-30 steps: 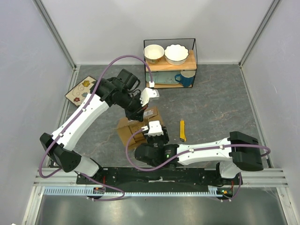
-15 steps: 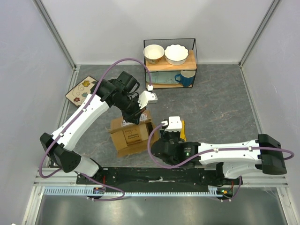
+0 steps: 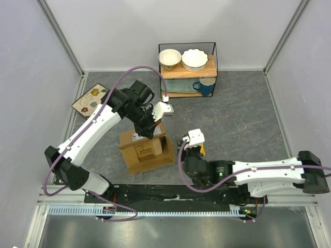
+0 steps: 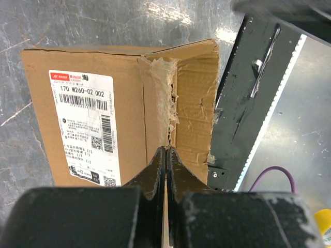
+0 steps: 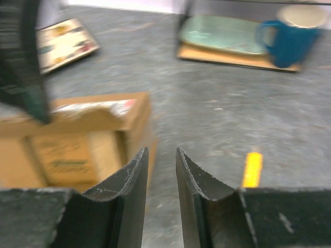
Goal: Unpack the express box
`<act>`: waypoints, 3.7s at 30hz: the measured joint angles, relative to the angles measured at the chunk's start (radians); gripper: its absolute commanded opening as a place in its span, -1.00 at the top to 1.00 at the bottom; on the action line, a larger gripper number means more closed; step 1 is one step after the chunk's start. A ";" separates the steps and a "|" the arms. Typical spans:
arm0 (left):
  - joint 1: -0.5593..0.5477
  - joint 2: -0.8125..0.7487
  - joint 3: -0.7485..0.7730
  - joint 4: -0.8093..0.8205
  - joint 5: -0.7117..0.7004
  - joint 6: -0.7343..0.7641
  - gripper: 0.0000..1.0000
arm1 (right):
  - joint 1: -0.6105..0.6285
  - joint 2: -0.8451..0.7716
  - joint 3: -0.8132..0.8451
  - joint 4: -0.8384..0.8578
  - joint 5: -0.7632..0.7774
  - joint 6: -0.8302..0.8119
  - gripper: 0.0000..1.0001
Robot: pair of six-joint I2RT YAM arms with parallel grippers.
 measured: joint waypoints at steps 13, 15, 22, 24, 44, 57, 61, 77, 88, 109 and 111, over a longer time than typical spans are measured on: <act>0.000 0.023 -0.006 -0.007 0.020 0.000 0.97 | 0.050 0.159 0.099 0.196 -0.710 -0.583 0.44; 0.000 0.030 -0.005 -0.007 0.029 0.000 0.97 | 0.050 0.200 0.112 0.188 -0.754 -0.643 0.42; 0.000 0.036 -0.005 -0.008 0.051 0.000 0.97 | 0.050 0.322 0.140 0.180 -0.824 -0.790 0.24; 0.000 0.036 -0.005 -0.008 0.060 0.001 0.96 | 0.050 0.349 0.143 0.175 -0.833 -0.816 0.22; -0.012 -0.033 -0.044 -0.015 0.114 0.042 0.97 | -0.037 0.409 0.143 0.125 -0.961 -0.875 0.31; -0.021 -0.048 -0.061 -0.015 0.114 0.042 0.97 | -0.057 0.441 0.143 0.097 -1.021 -0.876 0.49; -0.021 -0.048 -0.061 -0.015 0.113 0.042 0.96 | -0.057 0.441 0.143 0.079 -1.038 -0.867 0.64; -0.021 -0.048 -0.061 -0.018 0.106 0.042 0.96 | -0.050 0.498 0.183 0.087 -0.962 -0.886 1.00; -0.021 -0.050 -0.092 -0.008 0.084 0.042 0.96 | -0.006 0.370 0.183 0.051 -0.925 -0.853 1.00; 0.085 0.049 -0.125 -0.010 -0.129 0.033 0.96 | 0.161 -0.169 0.183 -0.252 -0.506 -0.621 1.00; 0.100 0.050 -0.116 -0.010 -0.132 0.034 0.96 | 0.153 -0.180 0.183 -0.275 -0.402 -0.610 1.00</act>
